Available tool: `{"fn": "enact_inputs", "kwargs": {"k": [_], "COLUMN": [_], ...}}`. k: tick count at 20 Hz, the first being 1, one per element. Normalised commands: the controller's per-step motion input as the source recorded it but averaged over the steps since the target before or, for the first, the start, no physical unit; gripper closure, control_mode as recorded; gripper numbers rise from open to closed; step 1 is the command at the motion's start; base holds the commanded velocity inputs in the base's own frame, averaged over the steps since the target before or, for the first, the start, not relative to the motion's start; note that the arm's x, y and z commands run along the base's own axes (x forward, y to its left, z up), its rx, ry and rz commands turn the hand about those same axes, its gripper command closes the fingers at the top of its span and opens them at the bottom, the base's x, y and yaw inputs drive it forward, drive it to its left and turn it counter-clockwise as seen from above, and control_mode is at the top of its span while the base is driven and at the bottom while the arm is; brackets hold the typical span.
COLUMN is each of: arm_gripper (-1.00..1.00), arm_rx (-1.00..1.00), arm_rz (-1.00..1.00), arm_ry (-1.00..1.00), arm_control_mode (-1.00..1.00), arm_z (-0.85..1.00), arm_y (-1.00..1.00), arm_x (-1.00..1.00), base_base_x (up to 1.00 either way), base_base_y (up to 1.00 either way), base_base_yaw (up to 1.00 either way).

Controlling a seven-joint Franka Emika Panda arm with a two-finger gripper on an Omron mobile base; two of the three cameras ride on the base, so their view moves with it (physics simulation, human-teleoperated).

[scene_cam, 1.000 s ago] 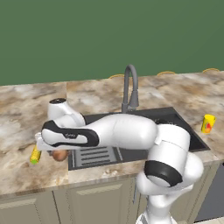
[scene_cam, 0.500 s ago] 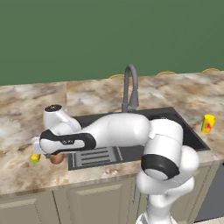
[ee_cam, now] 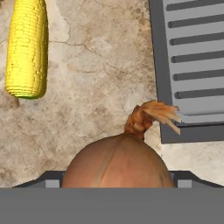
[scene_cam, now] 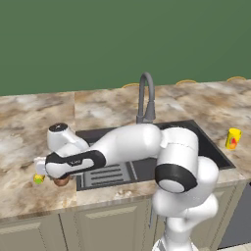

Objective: Remove the onion and corn from the sink. Then move the bowl and cup from the counter to the sink for washing.

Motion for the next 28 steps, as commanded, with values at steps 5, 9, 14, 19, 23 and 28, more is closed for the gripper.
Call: {"fn": "enact_inputs", "kwargs": {"k": [5,9,14,19,23,28], "arm_gripper": [1.0,1.0,1.0,1.0,1.0,1.0], "arm_rx": [0.0,0.0,0.0,0.0,0.0,0.0], "arm_rz": [-0.04,-0.04,-0.05,-0.05,-0.04,-0.03], "arm_ry": [-0.01,-0.05,-0.04,0.0,0.0,0.0], "arm_control_mode": [-1.0,-1.0,-1.0,-1.0,-1.0,-1.0], "arm_z": [-0.17,-0.18,-0.15,-0.09,-0.07,-0.12], "arm_y": [0.15,0.15,0.18,0.15,0.14,0.12], "arm_x": [0.12,0.11,0.12,0.12,0.11,0.08], "base_base_x": [0.0,0.0,0.0,0.0,0.0,0.0], "base_base_y": [0.0,0.0,0.0,0.0,0.0,0.0], "base_base_yaw": [0.0,0.0,0.0,0.0,0.0,0.0]}}
